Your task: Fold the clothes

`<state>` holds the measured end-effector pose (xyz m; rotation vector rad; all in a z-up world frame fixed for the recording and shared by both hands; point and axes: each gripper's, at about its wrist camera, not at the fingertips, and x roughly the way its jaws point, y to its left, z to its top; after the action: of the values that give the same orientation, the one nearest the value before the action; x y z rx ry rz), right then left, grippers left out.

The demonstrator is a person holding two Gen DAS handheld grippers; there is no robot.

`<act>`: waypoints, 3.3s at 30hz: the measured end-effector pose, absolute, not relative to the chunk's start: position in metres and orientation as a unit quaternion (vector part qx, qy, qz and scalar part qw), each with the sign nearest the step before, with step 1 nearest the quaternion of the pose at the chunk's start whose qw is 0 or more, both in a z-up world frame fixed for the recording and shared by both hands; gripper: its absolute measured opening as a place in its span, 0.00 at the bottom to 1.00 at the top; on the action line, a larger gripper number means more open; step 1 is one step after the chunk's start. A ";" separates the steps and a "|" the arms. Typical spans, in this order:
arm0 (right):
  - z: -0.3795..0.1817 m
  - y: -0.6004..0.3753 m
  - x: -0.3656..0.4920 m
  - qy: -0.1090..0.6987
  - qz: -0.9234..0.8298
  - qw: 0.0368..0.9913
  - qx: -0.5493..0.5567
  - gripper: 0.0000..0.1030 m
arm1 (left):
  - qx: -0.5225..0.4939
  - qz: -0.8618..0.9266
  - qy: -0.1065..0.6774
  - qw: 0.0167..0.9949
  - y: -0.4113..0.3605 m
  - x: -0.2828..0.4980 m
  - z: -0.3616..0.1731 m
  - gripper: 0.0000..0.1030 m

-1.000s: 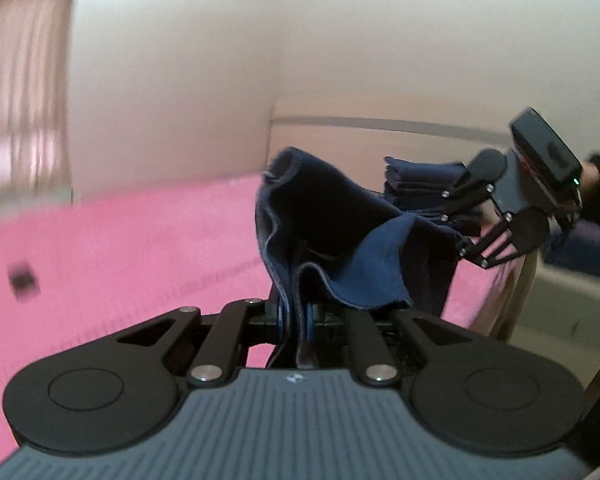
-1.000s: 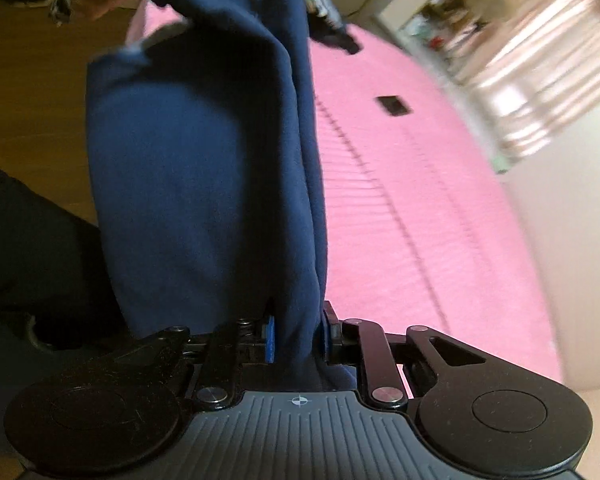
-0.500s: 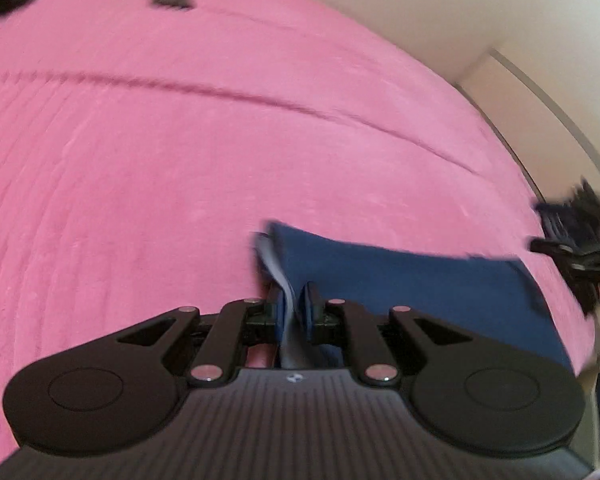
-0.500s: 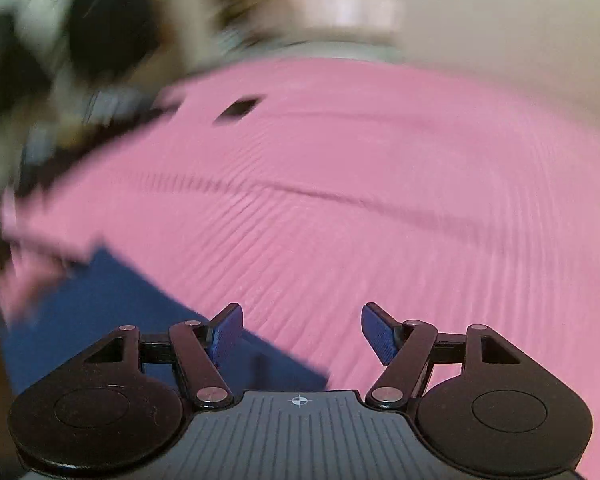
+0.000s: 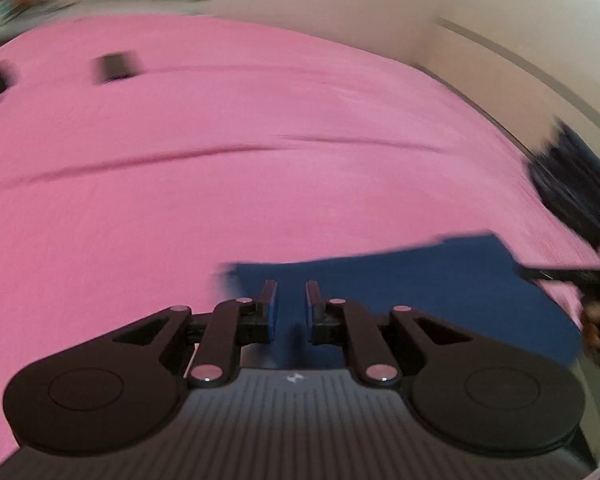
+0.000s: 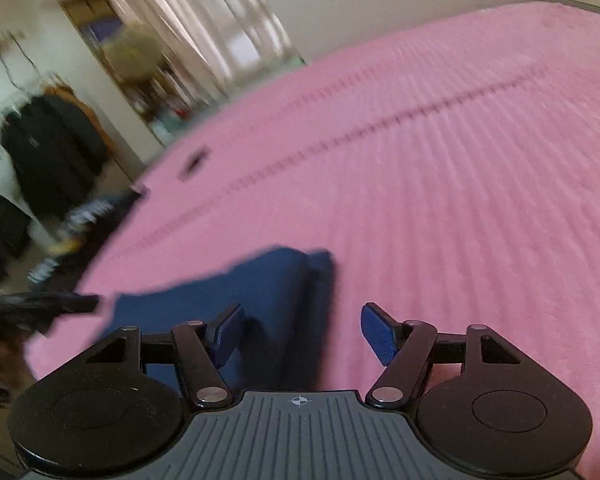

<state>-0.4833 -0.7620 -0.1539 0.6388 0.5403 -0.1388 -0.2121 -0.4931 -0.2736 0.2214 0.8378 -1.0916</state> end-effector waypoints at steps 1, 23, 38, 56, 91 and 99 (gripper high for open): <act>-0.152 -0.762 -0.491 0.253 -0.052 0.912 0.317 0.67 | 0.119 -0.521 0.381 0.755 -0.506 -0.216 -0.275 0.12; -0.160 -0.828 -0.483 0.265 -0.003 0.899 0.349 0.11 | 0.184 -0.626 0.393 0.648 -0.598 -0.191 -0.292 0.24; -0.169 -0.812 -0.501 0.250 -0.037 0.884 0.393 0.27 | 0.152 -0.534 0.404 0.727 -0.498 -0.142 -0.280 0.45; -0.172 -0.804 -0.492 0.279 -0.076 0.896 0.338 0.12 | 0.147 -0.520 0.372 0.755 -0.501 -0.145 -0.297 0.00; -0.172 -0.689 -0.666 0.194 -0.096 0.908 0.360 0.68 | 0.226 -0.590 0.279 0.723 -0.506 -0.392 -0.243 0.15; -0.194 -0.738 -0.648 0.164 0.001 0.871 0.464 0.68 | 0.281 -0.630 0.302 0.658 -0.594 -0.390 -0.257 0.15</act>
<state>-0.6478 -0.7379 -0.1936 0.9695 0.3430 0.0020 -0.3902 -0.5944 -0.2566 0.6364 0.6829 -1.4267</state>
